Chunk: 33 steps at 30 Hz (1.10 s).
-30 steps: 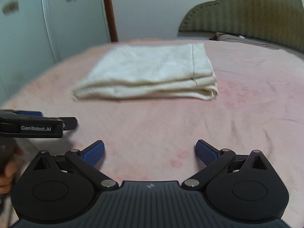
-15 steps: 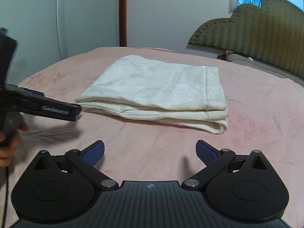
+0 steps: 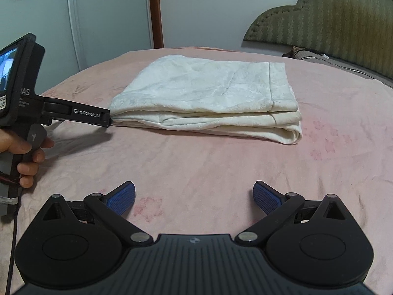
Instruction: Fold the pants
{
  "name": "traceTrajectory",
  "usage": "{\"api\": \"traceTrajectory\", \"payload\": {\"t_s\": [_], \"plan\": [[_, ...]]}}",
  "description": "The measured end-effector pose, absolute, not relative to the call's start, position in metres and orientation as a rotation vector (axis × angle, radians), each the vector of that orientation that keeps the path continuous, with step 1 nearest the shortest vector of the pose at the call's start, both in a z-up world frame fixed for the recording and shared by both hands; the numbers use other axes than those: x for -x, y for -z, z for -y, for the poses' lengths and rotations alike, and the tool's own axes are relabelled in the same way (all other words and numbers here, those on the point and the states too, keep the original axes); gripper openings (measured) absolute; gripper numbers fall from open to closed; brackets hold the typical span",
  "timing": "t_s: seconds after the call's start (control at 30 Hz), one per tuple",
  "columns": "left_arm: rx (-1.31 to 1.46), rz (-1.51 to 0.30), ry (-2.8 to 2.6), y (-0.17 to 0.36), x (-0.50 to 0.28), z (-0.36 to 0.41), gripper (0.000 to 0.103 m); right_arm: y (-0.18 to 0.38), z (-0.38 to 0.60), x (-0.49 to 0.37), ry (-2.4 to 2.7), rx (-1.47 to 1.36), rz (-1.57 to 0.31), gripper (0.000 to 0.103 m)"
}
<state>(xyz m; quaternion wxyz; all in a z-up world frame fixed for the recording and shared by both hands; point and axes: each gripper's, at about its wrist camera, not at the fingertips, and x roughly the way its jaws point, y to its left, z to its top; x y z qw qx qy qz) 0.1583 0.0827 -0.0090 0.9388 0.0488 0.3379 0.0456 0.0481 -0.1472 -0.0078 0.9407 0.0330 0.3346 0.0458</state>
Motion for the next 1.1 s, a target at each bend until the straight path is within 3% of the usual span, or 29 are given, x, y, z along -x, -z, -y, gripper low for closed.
{"api": "traceTrajectory", "payload": {"t_s": [0.07,0.33,1.1], "plan": [[-0.100,-0.694,-0.077,0.005,-0.149,-0.079,0.095,0.006,0.146,-0.045,-0.096,-0.063,-0.676,0.103],[-0.023,-0.766,0.063,0.003,-0.109,-0.066,0.097,0.004,0.147,-0.037,-0.067,-0.047,-0.663,0.103],[-0.080,-0.668,0.049,0.022,-0.082,-0.042,0.103,0.019,0.163,-0.048,0.035,-0.076,-0.704,0.103]]}}
